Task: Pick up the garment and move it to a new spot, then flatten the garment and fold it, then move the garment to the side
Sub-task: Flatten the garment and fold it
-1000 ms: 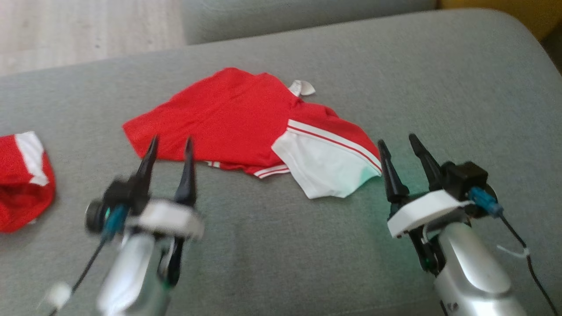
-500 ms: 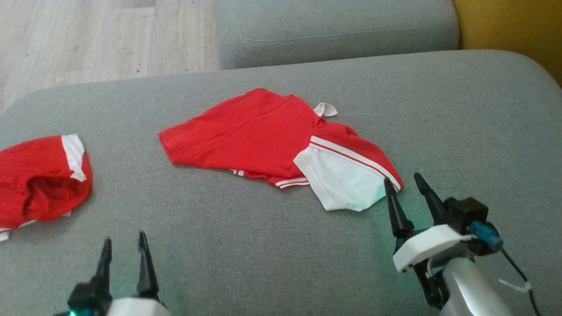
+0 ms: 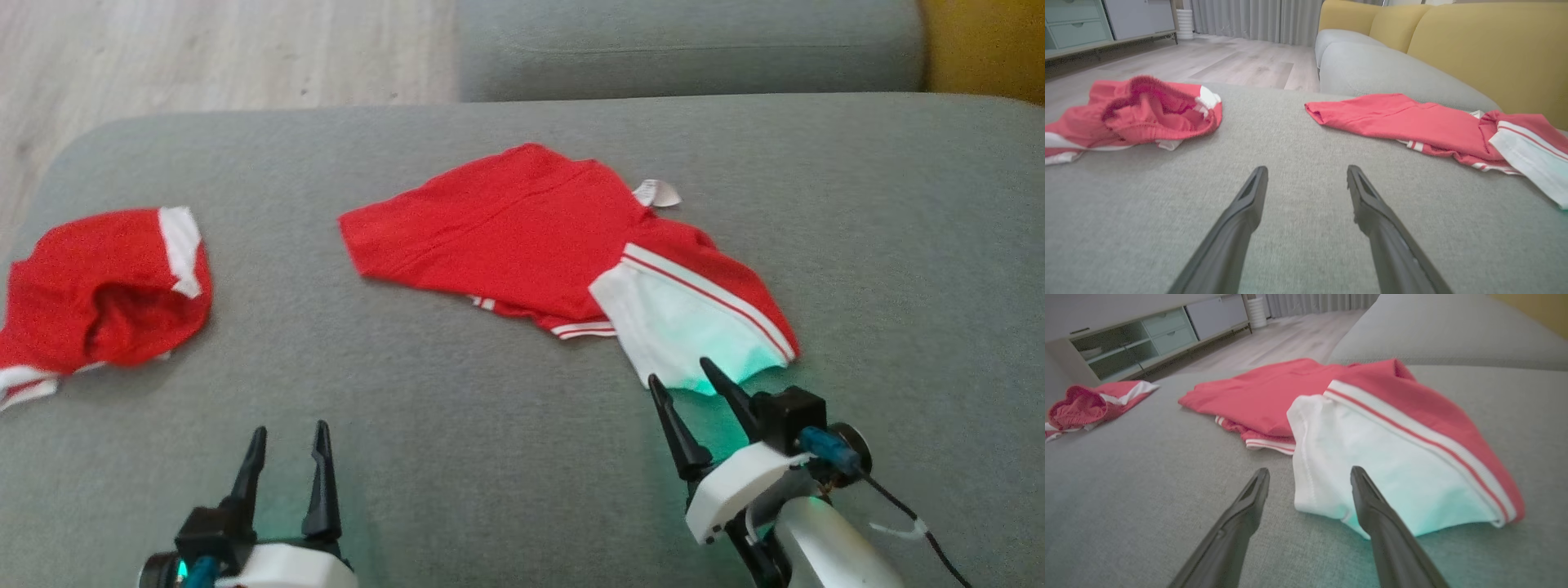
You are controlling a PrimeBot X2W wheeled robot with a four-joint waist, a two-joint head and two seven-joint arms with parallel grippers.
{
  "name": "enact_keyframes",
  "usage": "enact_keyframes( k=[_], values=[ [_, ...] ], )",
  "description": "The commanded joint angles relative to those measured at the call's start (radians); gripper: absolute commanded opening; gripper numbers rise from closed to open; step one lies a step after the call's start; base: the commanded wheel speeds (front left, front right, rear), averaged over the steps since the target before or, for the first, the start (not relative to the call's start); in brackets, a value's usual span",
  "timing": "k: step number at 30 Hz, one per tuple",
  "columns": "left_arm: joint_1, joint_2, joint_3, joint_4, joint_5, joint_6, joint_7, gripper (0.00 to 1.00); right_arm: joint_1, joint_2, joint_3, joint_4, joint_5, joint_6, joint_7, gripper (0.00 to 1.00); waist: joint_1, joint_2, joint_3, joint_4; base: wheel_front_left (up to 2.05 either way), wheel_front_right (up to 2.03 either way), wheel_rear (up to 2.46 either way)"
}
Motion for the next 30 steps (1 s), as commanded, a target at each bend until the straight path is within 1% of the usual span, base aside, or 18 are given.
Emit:
enact_keyframes(
  k=[1, 3, 7, 12, 13, 14, 15, 16, 17, 19, 22, 25, 27, 30],
  values=[
    [-0.037, 0.003, 0.02, -0.015, -0.005, -0.001, -0.005, 1.0, -0.05, 0.008, 0.027, 0.0, 0.001, -0.001, -0.006, 1.0, -0.0001, -0.0001, 0.016, 0.034, 0.0, 0.0, 0.0],
    [-0.038, 0.003, 0.006, -0.006, -0.006, -0.003, -0.005, 1.0, -0.067, 0.008, 0.036, 0.051, -0.008, -0.001, -0.006, 1.0, -0.0001, -0.0001, 0.025, 0.06, 0.0, 0.0, 0.0],
    [-0.039, 0.003, -0.002, 0.006, -0.006, -0.003, -0.005, 1.0, -0.096, 0.008, 0.007, 0.152, -0.042, -0.001, -0.006, 1.0, -0.0001, -0.0001, 0.037, 0.098, 0.0, 0.0, 0.0],
    [-0.037, 0.003, 0.008, 0.012, -0.005, -0.006, -0.005, 1.0, -0.105, 0.008, -0.015, 0.247, -0.062, -0.001, -0.006, 1.0, -0.0001, -0.0001, 0.041, 0.115, 0.0, 0.0, 0.0],
    [-0.037, 0.003, 0.009, 0.012, -0.005, -0.007, -0.005, 1.0, -0.107, 0.008, -0.014, 0.264, -0.062, -0.001, -0.006, 0.98, -0.0001, -0.0001, 0.041, 0.115, 0.0, 0.0, 0.0],
    [-0.037, 0.003, 0.01, 0.013, -0.006, -0.007, -0.005, 1.0, -0.11, 0.008, -0.013, 0.279, -0.062, -0.001, -0.006, 0.87, -0.0001, -0.0001, 0.042, 0.115, 0.0, 0.0, 0.0],
    [-0.038, 0.003, 0.01, 0.013, -0.008, -0.007, -0.005, 1.0, -0.114, 0.008, -0.013, 0.288, -0.058, -0.001, -0.006, 0.66, -0.0001, -0.0001, 0.043, 0.115, 0.0, 0.0, 0.0],
    [-0.04, 0.003, 0.009, 0.013, -0.009, -0.007, -0.005, 1.0, -0.118, 0.008, -0.011, 0.297, -0.055, -0.001, -0.006, 0.37, -0.0001, -0.0001, 0.045, 0.115, 0.0, 0.0, 0.0],
    [-0.042, 0.003, 0.008, 0.013, -0.011, -0.007, -0.005, 1.0, -0.123, 0.008, -0.009, 0.304, -0.051, -0.001, -0.006, 0.0, -0.0001, -0.0001, 0.047, 0.114, 0.0, 0.0, 0.0],
    [-0.047, 0.003, 0.006, 0.015, -0.013, -0.007, -0.005, 1.0, -0.133, 0.008, -0.011, 0.302, -0.036, -0.001, -0.006, 0.0, -0.0001, -0.0001, 0.047, 0.111, 0.0, 0.0, 0.0],
    [-0.051, 0.003, 0.008, 0.017, -0.015, -0.006, -0.005, 1.0, -0.147, 0.008, -0.032, 0.21, -0.006, -0.001, -0.006, 0.0, -0.0001, -0.0001, 0.042, 0.1, 0.0, 0.0, 0.0],
    [-0.044, 0.003, 0.015, 0.014, -0.015, -0.003, -0.005, 1.0, -0.163, 0.008, -0.057, 0.001, 0.011, -0.001, -0.006, 0.0, -0.0001, -0.0001, 0.025, 0.083, 0.0, 0.0, 0.0],
    [-0.036, 0.003, 0.021, 0.015, -0.016, -0.002, -0.005, 1.0, -0.186, 0.008, -0.102, -0.137, 0.007, -0.001, -0.006, 0.0, -0.0001, -0.0001, 0.008, 0.069, 0.0, 0.0, 0.0],
    [-0.022, 0.003, 0.019, 0.018, -0.019, -0.001, -0.005, 1.0, -0.249, -0.013, -0.17, -0.285, -0.007, -0.001, -0.006, 0.0, -0.0001, -0.0001, -0.021, 0.053, 0.0, 0.0, 0.0]
  ],
)
